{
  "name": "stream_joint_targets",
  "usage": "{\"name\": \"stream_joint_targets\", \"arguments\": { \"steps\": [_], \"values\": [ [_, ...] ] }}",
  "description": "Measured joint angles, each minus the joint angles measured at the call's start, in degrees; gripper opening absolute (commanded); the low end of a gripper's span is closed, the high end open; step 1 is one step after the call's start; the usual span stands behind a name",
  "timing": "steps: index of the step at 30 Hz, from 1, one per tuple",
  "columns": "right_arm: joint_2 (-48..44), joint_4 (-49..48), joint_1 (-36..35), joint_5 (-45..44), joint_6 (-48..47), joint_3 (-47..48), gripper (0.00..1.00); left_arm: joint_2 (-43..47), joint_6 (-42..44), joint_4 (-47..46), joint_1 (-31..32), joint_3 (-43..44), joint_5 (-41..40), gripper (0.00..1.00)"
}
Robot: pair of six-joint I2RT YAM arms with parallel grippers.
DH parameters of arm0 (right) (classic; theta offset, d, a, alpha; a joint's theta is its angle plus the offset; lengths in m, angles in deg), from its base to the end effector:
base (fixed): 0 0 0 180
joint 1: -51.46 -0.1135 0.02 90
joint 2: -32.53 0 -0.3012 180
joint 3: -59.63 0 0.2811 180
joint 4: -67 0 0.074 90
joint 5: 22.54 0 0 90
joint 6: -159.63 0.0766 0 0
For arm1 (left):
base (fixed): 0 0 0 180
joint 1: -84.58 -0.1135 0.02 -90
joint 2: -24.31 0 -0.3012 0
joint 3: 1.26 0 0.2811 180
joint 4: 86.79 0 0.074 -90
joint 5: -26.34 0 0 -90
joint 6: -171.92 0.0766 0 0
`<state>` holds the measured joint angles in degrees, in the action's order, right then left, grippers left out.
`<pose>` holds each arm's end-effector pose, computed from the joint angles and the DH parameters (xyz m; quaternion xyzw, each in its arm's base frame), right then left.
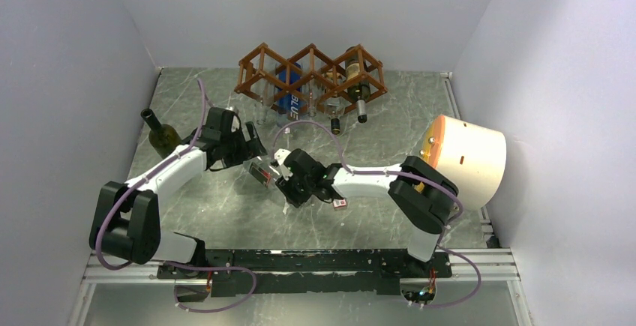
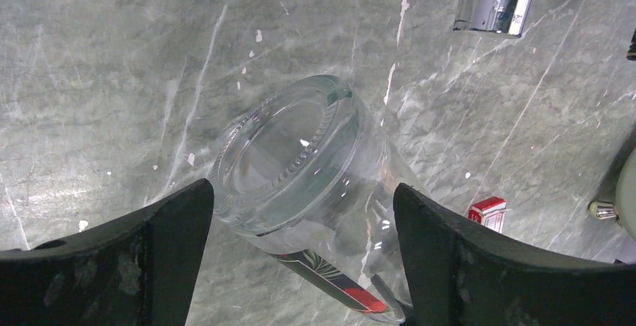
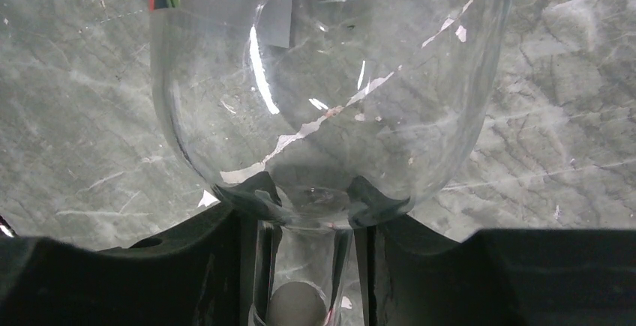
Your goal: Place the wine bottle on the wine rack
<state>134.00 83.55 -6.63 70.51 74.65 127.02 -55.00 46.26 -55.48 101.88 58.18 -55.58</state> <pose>0.2123 0.3486 0.1348 -0.4285 0.8381 0.1976 0.2738 0.3046 -0.1062 0.1972 -0.1270 0.9325 -0.2073 0.2671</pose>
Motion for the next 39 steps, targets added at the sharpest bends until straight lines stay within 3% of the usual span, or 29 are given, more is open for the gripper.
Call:
{"name": "stream_joint_targets", "arguments": {
  "steps": [8, 11, 13, 18, 29, 39],
  "values": [
    [1.81, 2.69, 0.26, 0.31, 0.63, 3.10, 0.52, 0.04, 0.04, -1.68, -0.81, -0.44, 0.00, 0.85],
    [2.19, 3.69, 0.28, 0.63, 1.36, 3.89, 0.49, 0.26, 0.02, -2.29, -0.87, -0.81, 0.00, 0.83],
    [2.36, 4.13, 0.28, 0.46, 1.86, 4.26, 0.39, 0.46, -0.02, -2.73, -0.92, -1.05, -0.02, 0.81],
    [2.56, 4.57, 0.87, -0.74, 4.07, 4.48, 0.01, 1.70, -0.66, -3.41, -1.25, -2.14, -0.09, 0.79],
    [1.95, 4.44, 0.52, -1.53, 3.19, 4.07, 0.00, 4.28, -1.70, -3.34, -1.29, -3.45, -0.57, 0.87],
    [-7.08, -0.26, 0.26, 0.11, 2.40, -7.13, 0.00, 12.83, -3.37, 1.20, 0.17, -0.04, -1.66, 0.90]
  ]
}}
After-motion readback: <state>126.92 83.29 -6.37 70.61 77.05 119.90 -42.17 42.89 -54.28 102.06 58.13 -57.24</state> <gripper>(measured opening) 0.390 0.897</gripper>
